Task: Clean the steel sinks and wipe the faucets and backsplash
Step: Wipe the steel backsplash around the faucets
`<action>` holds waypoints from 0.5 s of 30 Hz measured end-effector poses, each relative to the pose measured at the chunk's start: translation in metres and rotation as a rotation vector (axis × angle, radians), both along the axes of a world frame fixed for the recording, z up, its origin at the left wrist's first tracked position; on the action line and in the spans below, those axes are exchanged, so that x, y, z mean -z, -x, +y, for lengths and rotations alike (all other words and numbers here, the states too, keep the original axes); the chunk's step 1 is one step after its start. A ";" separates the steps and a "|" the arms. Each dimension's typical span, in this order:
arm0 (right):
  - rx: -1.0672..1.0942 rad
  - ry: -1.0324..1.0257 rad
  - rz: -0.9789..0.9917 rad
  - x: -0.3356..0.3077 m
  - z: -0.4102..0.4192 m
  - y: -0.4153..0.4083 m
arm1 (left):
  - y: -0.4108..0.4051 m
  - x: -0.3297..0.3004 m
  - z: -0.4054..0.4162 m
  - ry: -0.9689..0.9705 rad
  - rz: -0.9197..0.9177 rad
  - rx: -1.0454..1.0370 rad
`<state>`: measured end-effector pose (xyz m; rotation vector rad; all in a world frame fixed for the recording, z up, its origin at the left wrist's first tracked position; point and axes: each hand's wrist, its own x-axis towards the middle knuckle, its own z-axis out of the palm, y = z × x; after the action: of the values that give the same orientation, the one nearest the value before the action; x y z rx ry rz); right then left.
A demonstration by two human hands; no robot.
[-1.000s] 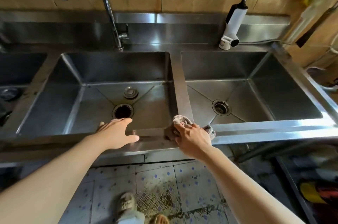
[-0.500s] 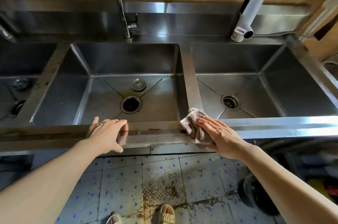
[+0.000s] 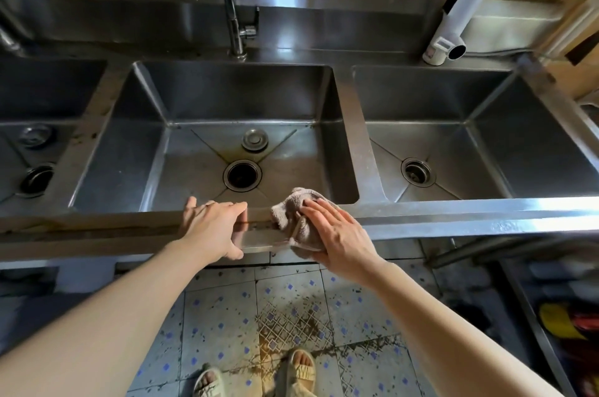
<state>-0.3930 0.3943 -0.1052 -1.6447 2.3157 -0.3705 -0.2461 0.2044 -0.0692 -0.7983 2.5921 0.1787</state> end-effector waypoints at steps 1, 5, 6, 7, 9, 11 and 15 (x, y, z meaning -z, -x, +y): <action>0.040 0.000 -0.084 -0.005 0.002 -0.001 | 0.000 0.000 0.001 -0.003 0.002 0.000; 0.270 -0.005 -0.357 -0.023 0.009 0.000 | 0.002 -0.001 0.008 -0.068 0.019 -0.033; 0.289 -0.059 -0.297 -0.026 0.010 -0.002 | 0.001 -0.001 0.010 -0.087 0.041 -0.042; 0.298 -0.105 -0.222 -0.025 0.009 -0.005 | -0.001 -0.003 0.011 -0.103 0.060 -0.052; 0.347 -0.088 -0.153 -0.022 0.005 -0.010 | -0.004 -0.006 0.014 -0.142 0.079 -0.077; 0.451 0.029 -0.215 -0.024 -0.001 -0.013 | -0.007 -0.014 0.017 -0.195 0.097 -0.119; 0.736 0.281 -0.591 -0.051 -0.010 -0.005 | -0.005 -0.032 0.017 -0.373 0.233 -0.217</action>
<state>-0.3885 0.3847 -0.0543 -0.5527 2.3428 -1.1874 -0.2408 0.2210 -0.0369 -0.9596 2.5559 0.8376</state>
